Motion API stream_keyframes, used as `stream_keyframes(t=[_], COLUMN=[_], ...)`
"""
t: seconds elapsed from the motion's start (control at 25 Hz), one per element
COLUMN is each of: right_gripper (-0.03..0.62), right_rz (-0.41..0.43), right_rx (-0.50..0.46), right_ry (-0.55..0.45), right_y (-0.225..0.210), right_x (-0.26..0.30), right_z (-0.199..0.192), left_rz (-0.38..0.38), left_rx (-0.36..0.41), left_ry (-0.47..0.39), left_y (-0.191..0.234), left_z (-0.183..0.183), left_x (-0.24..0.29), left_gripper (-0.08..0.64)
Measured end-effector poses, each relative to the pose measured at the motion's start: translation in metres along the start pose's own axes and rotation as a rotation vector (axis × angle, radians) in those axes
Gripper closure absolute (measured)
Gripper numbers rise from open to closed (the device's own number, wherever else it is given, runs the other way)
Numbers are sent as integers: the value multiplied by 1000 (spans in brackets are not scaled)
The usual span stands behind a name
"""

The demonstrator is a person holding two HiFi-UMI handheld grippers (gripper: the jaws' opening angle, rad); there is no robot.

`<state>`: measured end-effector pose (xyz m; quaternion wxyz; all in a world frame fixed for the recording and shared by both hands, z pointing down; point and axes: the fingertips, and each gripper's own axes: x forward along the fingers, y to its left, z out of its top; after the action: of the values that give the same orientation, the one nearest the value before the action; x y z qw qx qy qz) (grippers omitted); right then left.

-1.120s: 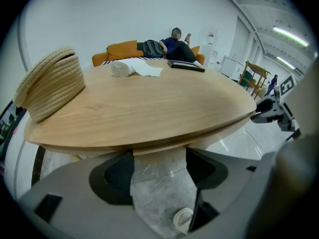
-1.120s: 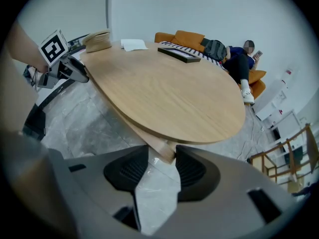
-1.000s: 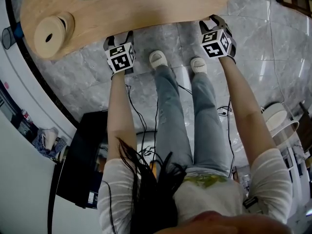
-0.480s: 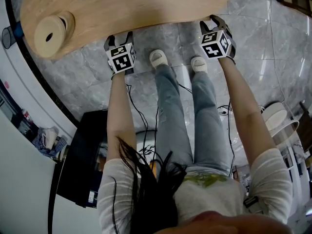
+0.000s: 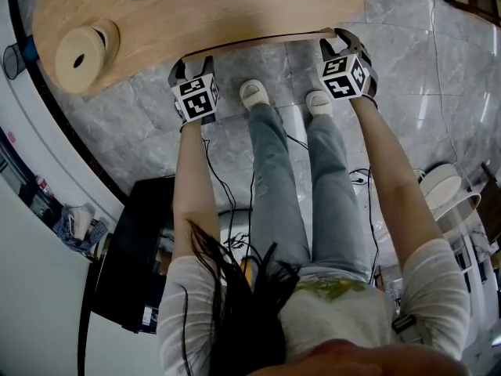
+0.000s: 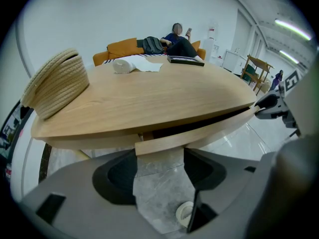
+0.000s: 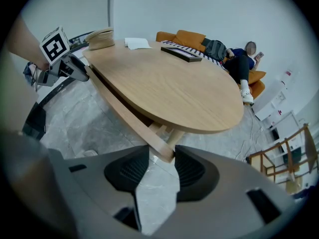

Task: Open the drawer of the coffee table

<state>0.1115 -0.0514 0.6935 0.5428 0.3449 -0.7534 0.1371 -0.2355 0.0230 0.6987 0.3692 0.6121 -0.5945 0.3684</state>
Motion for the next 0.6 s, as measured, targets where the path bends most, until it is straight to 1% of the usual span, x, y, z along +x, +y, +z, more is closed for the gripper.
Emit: stream_keyframes(t=[0.48,0.6], right_gripper=[426,425], right_rz=[6,16], right_rx=[-1,-20], right_ry=[2,1], right_y=[5,5], right_x=[-3,-3], right_z=[-6,-7], left_rz=[11,25], left_rx=[-5,16], left_ry=[19,31], left_y=[-2,-1], left_z=[-7,-7], left_x=[-4,-3], left_gripper=[256,256])
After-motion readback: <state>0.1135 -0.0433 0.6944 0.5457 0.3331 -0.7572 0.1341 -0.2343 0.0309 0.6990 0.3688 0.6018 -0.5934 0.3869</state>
